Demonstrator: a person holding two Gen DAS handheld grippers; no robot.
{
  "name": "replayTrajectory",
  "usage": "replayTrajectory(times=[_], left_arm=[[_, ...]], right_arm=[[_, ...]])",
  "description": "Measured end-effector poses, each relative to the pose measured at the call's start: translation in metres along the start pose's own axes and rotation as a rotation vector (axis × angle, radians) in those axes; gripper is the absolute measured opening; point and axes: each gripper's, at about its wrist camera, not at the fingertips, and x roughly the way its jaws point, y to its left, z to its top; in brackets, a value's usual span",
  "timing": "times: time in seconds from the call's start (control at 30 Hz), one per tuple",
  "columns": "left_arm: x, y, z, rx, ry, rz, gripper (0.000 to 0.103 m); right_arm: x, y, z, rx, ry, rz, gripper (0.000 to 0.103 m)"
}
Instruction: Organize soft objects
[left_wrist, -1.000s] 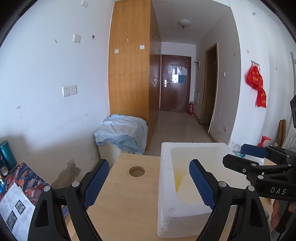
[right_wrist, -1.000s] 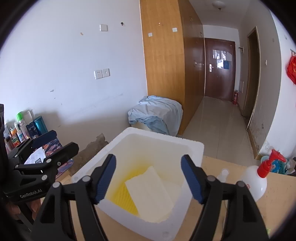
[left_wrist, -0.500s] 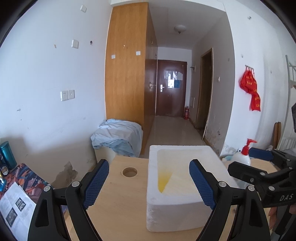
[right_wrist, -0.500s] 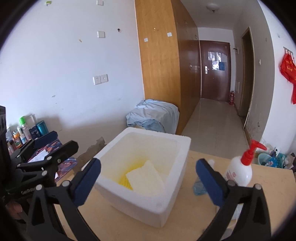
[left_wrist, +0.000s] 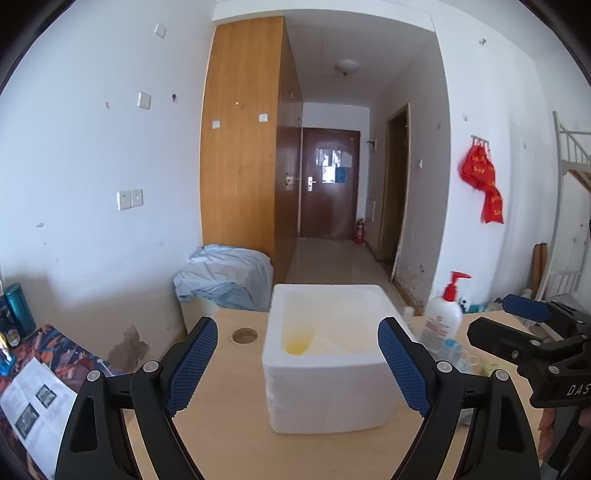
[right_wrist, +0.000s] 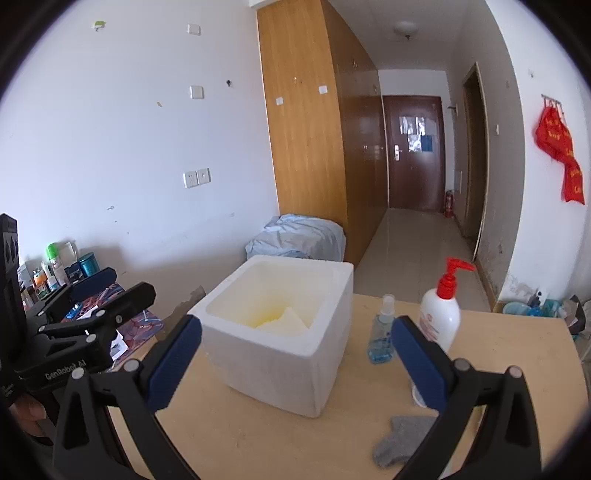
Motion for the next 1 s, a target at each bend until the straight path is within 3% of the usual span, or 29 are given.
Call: replayTrajectory(times=[0.33,0.7,1.0], left_arm=[[-0.061,-0.029,-0.018,0.03,-0.09,-0.043,0.103],[-0.091,-0.056,-0.048,0.046,-0.102,-0.09,0.103],[-0.106,-0.067,-0.062,0.044,-0.144,-0.098,0.103]], right_arm=[[-0.056,0.006,-0.022,-0.005,-0.082,-0.019,0.103],[-0.107,0.003,-0.058,0.007,-0.163,-0.075,0.103],[-0.126,0.003,-0.08,0.025,-0.173,-0.098,0.103]])
